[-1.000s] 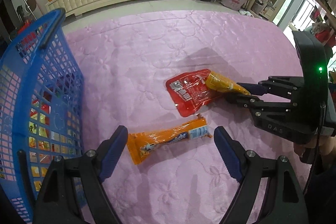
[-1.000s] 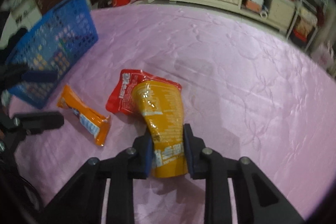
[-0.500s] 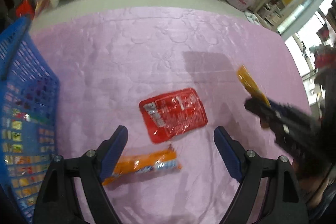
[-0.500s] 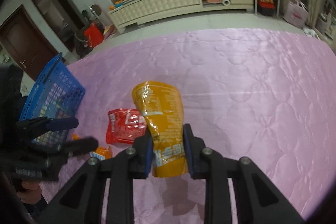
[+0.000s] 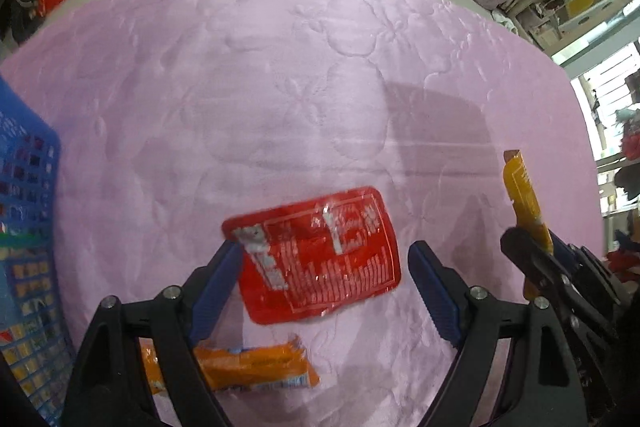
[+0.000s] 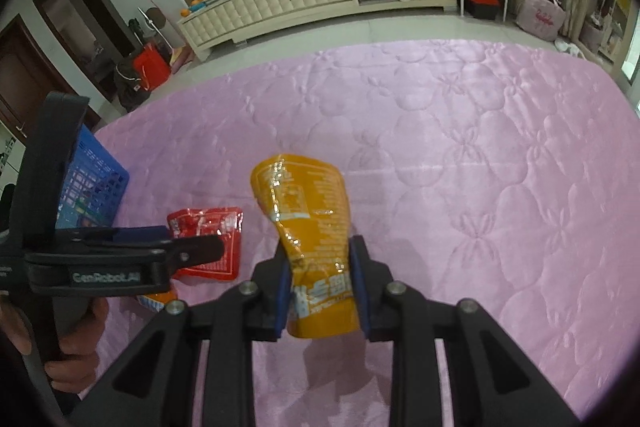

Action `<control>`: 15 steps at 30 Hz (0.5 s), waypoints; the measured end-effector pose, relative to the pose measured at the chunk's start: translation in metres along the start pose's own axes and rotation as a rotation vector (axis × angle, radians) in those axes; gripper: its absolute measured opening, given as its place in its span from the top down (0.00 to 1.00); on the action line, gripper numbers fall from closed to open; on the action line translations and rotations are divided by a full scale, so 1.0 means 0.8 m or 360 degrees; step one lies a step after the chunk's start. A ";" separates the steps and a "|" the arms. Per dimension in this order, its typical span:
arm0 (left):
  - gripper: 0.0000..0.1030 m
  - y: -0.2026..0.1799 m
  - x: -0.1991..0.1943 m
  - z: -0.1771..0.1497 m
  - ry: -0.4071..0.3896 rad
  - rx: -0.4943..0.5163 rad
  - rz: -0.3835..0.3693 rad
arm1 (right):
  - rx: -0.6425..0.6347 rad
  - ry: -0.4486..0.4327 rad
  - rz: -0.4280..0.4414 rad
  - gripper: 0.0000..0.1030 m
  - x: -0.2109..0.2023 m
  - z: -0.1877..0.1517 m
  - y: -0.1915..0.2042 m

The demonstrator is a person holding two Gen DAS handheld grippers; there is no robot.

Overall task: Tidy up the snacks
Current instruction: 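Grasp the red pouch with the left tool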

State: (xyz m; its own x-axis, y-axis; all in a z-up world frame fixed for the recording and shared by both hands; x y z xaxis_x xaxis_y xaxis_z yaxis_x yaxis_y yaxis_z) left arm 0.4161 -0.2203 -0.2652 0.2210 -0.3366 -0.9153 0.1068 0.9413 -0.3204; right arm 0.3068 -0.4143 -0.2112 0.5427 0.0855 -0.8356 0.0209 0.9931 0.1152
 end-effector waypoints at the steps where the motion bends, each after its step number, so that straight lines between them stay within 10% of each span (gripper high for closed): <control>1: 0.19 -0.004 0.002 0.004 -0.0002 0.0013 0.0015 | 0.0003 0.0007 -0.0009 0.69 0.001 -0.001 -0.001; 15: 0.14 -0.039 0.029 0.009 -0.0013 0.0159 0.0241 | -0.0028 0.0033 -0.0033 0.69 0.005 -0.004 0.003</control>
State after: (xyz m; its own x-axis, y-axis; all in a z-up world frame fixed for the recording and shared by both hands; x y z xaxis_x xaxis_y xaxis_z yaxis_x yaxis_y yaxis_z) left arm 0.4247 -0.2575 -0.2751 0.2499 -0.1917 -0.9491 0.1674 0.9740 -0.1526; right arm 0.3062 -0.4109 -0.2159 0.5250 0.0661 -0.8486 0.0171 0.9960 0.0881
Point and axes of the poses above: each gripper's, at about its wrist camera, not at the fingertips, and x roughly the way its jaws point, y to its left, z to its top, the point moved 3 cm from there along x, roughly the way its jaws point, and after that the axes turned 8 degrees about -z, right-handed, at the moved point
